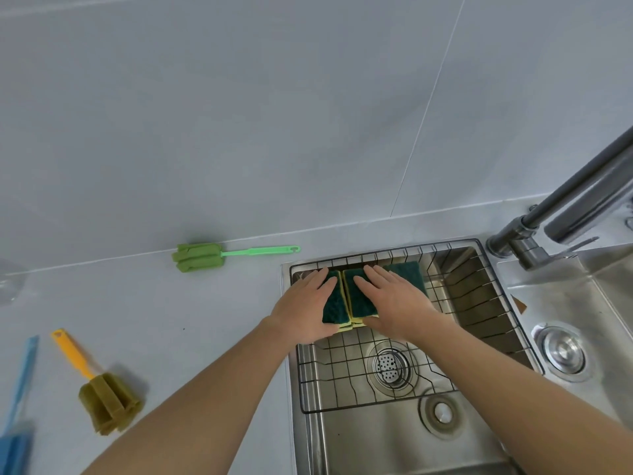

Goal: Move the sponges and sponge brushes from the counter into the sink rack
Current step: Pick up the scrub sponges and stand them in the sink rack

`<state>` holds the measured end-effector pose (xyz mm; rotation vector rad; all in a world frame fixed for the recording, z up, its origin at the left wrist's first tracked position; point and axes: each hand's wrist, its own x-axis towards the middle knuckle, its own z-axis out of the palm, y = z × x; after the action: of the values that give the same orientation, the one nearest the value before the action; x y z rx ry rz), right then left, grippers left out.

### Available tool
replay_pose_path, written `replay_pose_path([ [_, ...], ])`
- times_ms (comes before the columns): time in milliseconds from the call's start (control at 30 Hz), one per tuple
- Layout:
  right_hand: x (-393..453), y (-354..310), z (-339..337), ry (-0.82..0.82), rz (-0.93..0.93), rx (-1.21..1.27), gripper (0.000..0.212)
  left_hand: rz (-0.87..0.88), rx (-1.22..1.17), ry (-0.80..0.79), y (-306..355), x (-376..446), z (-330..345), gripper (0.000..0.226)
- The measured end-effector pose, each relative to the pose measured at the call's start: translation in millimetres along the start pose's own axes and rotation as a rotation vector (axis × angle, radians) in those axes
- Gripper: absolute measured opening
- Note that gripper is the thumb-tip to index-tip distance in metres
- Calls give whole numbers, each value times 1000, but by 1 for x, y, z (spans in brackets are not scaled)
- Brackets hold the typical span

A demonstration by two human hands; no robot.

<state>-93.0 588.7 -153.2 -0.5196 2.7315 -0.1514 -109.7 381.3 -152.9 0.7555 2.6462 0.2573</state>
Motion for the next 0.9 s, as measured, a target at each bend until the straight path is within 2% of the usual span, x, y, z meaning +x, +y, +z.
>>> replay_pose_path([
  [100,-12,-6,-11,-36,46,20,72,-77,-109,-37,-1,-17,-9,86],
  [233,-30,-15,-30,-140,171,58,53,-193,-317,-121,-13,-47,-21,63],
  [433,-58,-45,-47,-289,278,37,34,-338,-326,-229,-50,-115,-35,48],
  [567,-64,-75,-53,-346,252,1,30,-439,-325,-230,-77,-162,-39,45],
  [733,-59,-123,-57,-364,225,-26,36,-528,-360,-197,-111,-226,-40,40],
  [900,-49,-191,-54,-371,176,-68,37,-542,-393,-135,-147,-295,-47,17],
])
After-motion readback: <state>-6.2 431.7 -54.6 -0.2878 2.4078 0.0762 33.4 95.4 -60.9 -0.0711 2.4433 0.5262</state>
